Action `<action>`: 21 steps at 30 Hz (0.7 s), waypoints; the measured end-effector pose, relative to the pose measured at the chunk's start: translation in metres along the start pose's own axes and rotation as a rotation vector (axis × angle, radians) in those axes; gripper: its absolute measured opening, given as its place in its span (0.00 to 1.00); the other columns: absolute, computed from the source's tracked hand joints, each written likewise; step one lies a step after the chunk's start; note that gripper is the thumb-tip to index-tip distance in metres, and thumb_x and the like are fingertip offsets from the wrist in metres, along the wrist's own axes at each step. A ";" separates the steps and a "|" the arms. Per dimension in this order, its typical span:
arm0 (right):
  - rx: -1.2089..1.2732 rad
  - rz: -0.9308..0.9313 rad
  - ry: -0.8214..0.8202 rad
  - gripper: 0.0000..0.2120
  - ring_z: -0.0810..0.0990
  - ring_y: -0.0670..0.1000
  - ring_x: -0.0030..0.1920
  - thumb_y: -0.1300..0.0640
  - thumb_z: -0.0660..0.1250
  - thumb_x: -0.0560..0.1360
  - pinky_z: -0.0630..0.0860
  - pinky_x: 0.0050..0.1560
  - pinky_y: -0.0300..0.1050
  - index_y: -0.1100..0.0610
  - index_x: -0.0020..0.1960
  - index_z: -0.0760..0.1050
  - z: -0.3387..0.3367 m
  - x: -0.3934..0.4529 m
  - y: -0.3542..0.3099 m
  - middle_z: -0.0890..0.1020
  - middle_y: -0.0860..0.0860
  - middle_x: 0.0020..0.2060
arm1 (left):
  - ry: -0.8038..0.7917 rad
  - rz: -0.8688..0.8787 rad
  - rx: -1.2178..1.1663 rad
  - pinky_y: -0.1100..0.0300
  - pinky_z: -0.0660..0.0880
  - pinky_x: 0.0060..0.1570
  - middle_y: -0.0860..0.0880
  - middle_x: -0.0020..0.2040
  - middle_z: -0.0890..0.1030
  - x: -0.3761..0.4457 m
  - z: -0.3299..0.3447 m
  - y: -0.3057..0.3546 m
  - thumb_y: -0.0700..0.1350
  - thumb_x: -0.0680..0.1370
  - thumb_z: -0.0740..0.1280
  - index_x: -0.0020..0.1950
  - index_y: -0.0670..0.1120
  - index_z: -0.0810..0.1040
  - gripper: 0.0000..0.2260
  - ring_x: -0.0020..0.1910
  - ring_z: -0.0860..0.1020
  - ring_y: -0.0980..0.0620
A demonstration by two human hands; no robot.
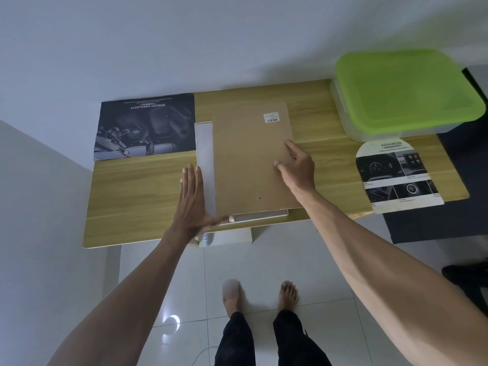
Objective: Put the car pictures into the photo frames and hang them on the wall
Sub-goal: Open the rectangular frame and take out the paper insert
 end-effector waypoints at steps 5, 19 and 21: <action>0.025 -0.016 0.019 0.33 0.73 0.47 0.70 0.65 0.73 0.71 0.68 0.60 0.28 0.54 0.75 0.71 -0.020 0.001 -0.017 0.76 0.51 0.70 | 0.188 -0.117 -0.351 0.43 0.65 0.74 0.45 0.80 0.60 0.035 -0.023 0.050 0.70 0.68 0.69 0.81 0.45 0.55 0.51 0.77 0.63 0.43; -0.347 0.072 0.118 0.29 0.77 0.58 0.66 0.53 0.76 0.69 0.74 0.67 0.54 0.52 0.70 0.76 -0.137 0.037 0.031 0.82 0.50 0.63 | 0.045 -0.223 -0.449 0.57 0.72 0.55 0.42 0.67 0.71 0.088 0.046 0.168 0.52 0.68 0.80 0.65 0.40 0.73 0.31 0.62 0.73 0.44; -0.379 0.096 0.095 0.30 0.75 0.59 0.66 0.50 0.76 0.69 0.74 0.67 0.56 0.50 0.71 0.75 -0.142 0.042 0.045 0.82 0.49 0.64 | 0.030 -0.246 -0.429 0.57 0.71 0.54 0.42 0.66 0.71 0.088 0.057 0.172 0.51 0.68 0.80 0.64 0.40 0.73 0.31 0.62 0.73 0.44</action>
Point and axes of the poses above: each hand's wrist, its own x-axis towards the middle knuckle, its own z-axis out of the palm, y = z × x, the point moved 5 cm from there along x, towards the middle knuckle
